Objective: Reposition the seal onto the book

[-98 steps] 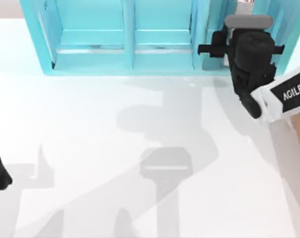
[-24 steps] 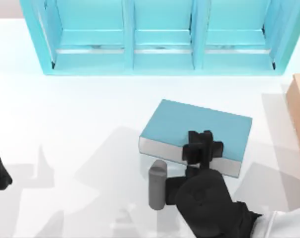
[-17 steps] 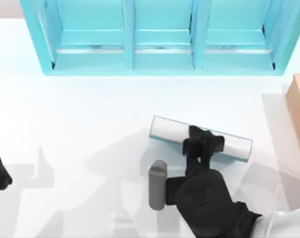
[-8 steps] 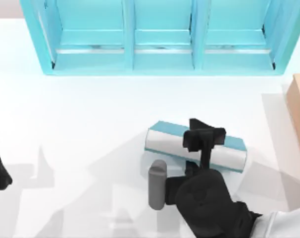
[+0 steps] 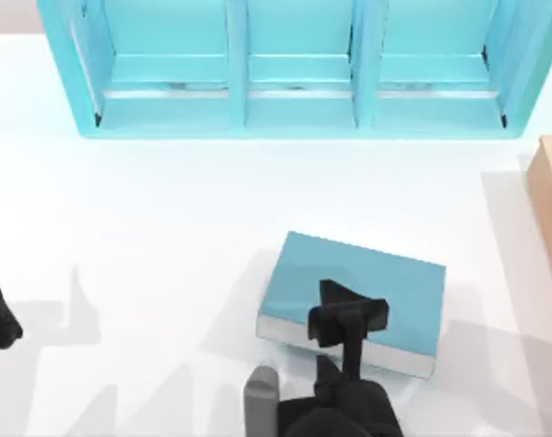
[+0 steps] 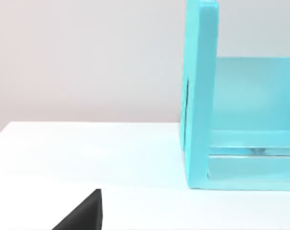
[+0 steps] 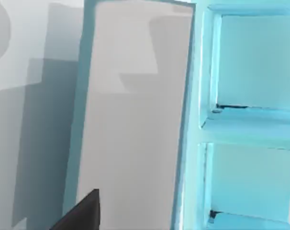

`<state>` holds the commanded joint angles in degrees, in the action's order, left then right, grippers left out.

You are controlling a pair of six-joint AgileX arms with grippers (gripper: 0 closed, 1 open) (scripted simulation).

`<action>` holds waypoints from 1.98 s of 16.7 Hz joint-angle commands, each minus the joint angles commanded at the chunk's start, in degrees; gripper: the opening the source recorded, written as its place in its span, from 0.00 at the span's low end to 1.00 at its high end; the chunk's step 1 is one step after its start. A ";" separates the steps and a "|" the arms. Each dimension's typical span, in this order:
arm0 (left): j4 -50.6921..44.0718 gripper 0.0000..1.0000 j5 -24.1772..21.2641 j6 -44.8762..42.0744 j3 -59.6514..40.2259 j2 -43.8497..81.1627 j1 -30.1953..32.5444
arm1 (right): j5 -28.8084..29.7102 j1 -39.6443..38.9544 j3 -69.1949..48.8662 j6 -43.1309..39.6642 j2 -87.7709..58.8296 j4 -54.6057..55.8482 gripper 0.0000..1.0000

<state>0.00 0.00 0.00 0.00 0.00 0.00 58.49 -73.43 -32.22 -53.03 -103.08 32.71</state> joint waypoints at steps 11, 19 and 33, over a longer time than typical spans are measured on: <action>0.00 1.00 0.00 0.00 0.00 0.00 0.00 | 14.34 -20.76 -6.08 42.31 5.44 -52.04 1.00; 0.00 1.00 0.00 0.00 0.00 0.00 0.00 | 16.06 -20.81 -6.80 46.88 6.43 -57.61 1.00; 0.00 1.00 0.00 0.00 0.00 0.00 0.00 | -19.65 30.88 -35.05 41.07 0.58 -72.88 1.00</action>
<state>0.00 0.00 0.00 0.00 0.00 0.00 38.84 -42.55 -67.26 -11.96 -102.50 -40.16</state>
